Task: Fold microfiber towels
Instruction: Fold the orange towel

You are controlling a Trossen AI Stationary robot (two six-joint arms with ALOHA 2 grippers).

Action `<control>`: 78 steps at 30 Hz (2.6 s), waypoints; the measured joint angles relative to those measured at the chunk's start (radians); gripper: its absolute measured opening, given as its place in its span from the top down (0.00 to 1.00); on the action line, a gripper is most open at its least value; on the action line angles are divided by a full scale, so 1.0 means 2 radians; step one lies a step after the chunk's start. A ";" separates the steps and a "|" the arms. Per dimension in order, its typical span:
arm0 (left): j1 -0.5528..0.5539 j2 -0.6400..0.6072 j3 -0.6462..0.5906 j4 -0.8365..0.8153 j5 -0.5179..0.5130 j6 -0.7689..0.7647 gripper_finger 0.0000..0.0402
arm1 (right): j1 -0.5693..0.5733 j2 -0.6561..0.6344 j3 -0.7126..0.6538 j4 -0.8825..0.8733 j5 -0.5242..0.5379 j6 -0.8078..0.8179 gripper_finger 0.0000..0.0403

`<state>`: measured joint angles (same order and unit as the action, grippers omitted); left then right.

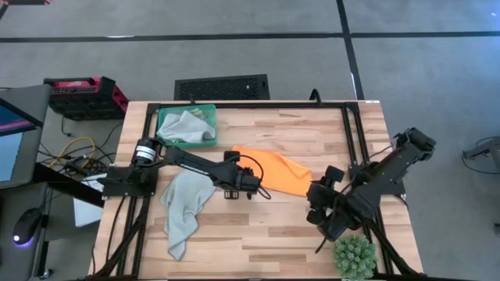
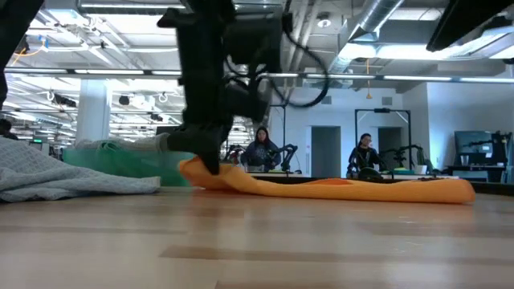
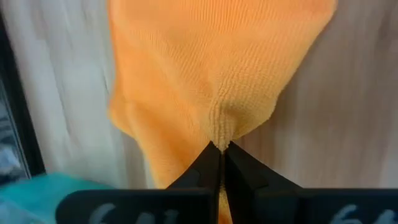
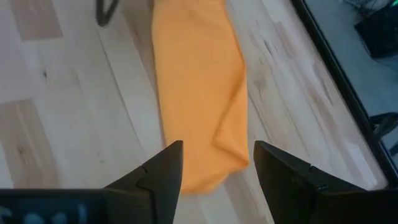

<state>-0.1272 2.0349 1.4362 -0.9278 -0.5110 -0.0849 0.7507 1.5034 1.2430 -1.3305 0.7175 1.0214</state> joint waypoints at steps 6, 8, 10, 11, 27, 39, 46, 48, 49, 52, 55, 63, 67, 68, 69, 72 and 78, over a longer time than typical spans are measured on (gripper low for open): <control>0.001 -0.001 0.052 0.012 0.001 0.050 1.00 | 0.010 -0.001 0.000 -0.001 0.012 0.000 0.45; 0.001 -0.001 0.064 0.030 0.001 0.074 1.00 | 0.011 -0.001 0.000 -0.001 0.013 0.000 0.45; 0.001 -0.001 0.070 0.056 0.013 0.112 1.00 | 0.011 -0.001 0.000 -0.001 0.015 0.000 0.45; 0.001 -0.001 0.070 0.072 0.018 0.130 1.00 | 0.011 -0.001 0.000 -0.001 0.016 0.000 0.45; 0.003 0.020 0.073 0.315 0.031 0.275 1.00 | 0.010 0.000 0.000 -0.019 0.047 0.001 0.45; 0.004 0.079 0.109 0.424 0.032 0.347 1.00 | 0.010 -0.005 0.000 -0.051 0.053 0.040 0.45; 0.005 0.109 0.143 0.416 0.034 0.363 1.00 | 0.012 -0.007 0.000 -0.071 0.054 0.069 0.45; 0.005 0.113 0.150 0.420 0.038 0.362 1.00 | 0.011 -0.007 0.000 -0.071 0.054 0.069 0.45; 0.005 0.113 0.153 0.421 0.040 0.361 1.00 | 0.011 -0.007 0.000 -0.071 0.054 0.069 0.45; 0.007 0.113 0.153 0.417 0.042 0.352 1.00 | 0.011 -0.007 0.000 -0.071 0.054 0.069 0.45; 0.008 0.113 0.153 0.417 0.042 0.334 1.00 | 0.011 -0.007 0.000 -0.071 0.054 0.069 0.45; 0.009 0.113 0.153 0.415 0.087 0.332 0.90 | 0.011 -0.007 0.000 -0.070 0.054 0.070 0.45; 0.009 0.113 0.153 0.417 0.096 0.332 0.81 | 0.011 -0.007 0.000 -0.070 0.054 0.070 0.45; 0.009 0.113 0.152 0.416 0.096 0.330 0.79 | 0.011 -0.007 0.000 -0.070 0.054 0.070 0.45; 0.009 0.113 0.153 0.416 0.096 0.326 0.77 | 0.011 -0.007 0.000 -0.070 0.054 0.070 0.45; 0.009 0.113 0.152 0.417 0.095 0.324 0.70 | 0.011 -0.007 0.000 -0.070 0.054 0.070 0.45; -0.004 0.111 0.152 0.404 0.020 0.298 0.64 | 0.011 -0.007 0.000 -0.065 0.053 0.070 0.45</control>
<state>-0.1357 2.2577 1.7409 -0.1206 -0.4700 0.5101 0.7727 1.4895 1.2438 -1.4600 0.8238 1.1610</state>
